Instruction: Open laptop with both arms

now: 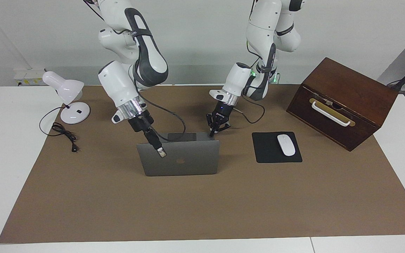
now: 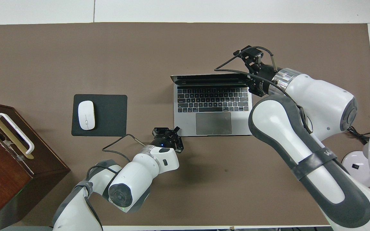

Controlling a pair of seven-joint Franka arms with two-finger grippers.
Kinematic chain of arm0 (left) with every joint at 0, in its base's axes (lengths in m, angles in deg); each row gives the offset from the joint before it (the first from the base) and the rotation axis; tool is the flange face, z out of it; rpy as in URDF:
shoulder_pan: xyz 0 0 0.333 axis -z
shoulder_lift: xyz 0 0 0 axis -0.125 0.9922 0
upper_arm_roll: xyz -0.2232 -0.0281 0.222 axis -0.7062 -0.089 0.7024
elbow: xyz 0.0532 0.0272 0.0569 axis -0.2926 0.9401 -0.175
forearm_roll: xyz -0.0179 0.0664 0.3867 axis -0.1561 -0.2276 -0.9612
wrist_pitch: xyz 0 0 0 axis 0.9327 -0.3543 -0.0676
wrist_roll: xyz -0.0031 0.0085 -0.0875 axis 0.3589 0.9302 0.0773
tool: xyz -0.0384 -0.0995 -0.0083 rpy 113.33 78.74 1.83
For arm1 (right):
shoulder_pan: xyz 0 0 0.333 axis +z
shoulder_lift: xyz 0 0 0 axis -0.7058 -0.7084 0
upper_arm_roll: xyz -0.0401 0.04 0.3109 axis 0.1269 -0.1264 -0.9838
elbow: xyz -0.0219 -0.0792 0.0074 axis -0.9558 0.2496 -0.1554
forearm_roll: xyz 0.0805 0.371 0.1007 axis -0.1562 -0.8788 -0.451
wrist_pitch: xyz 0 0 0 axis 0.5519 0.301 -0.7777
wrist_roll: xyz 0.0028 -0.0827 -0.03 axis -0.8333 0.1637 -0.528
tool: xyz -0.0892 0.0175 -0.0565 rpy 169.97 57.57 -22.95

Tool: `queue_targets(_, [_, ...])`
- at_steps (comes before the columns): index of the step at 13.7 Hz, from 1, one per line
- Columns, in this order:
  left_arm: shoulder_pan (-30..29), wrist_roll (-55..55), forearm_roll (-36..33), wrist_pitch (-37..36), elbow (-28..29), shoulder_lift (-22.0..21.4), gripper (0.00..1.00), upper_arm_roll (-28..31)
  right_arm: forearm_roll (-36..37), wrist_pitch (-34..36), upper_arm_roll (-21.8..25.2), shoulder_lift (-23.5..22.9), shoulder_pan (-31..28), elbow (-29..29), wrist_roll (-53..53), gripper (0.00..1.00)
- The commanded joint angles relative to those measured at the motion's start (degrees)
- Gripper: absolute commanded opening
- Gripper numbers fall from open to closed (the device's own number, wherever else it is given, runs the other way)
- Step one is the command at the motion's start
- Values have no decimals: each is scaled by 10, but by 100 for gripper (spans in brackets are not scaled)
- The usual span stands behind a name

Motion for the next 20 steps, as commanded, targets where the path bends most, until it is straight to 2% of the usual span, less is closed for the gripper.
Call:
queue_targets(1, [11, -10, 0, 7, -12, 30, 0, 11, 21, -3, -5, -25, -27, 43, -17, 100])
queue_targets(6, [10, -14, 0, 7, -13, 33, 0, 11, 37, 14, -5, -34, -47, 64, -17, 100])
queue_targets(8, [11, -14, 1, 7, -13, 36, 0, 11, 36, 27, -10, -30, -34, 65, 2, 100])
queue_targets(10, [10, -14, 1, 7, -13, 36, 0, 12, 34, 37, -10, -8, 3, 64, 63, 100])
queue_targets(13, [8, -14, 5, 7, -19, 36, 0, 11, 36, 55, -11, 42, 9, 69, 95, 100])
queue_targets(15, [3, -13, 6, 7, -27, 35, 0, 11, 38, 56, -6, 61, 1, 96, 90, 100])
queue_targets(16, [1, -12, 7, 7, -28, 32, 0, 12, 43, 66, -3, 61, -6, 132, 87, 100])
queue_targets(17, [0, -7, 7, 6, -28, 30, 0, 12, 75, 89, -1, 55, -22, 172, 81, 100])
queue_targets(20, [-1, 7, 8, 6, -30, 23, 0, 13, 268, 157, -6, 23, -96, 291, 60, 100])
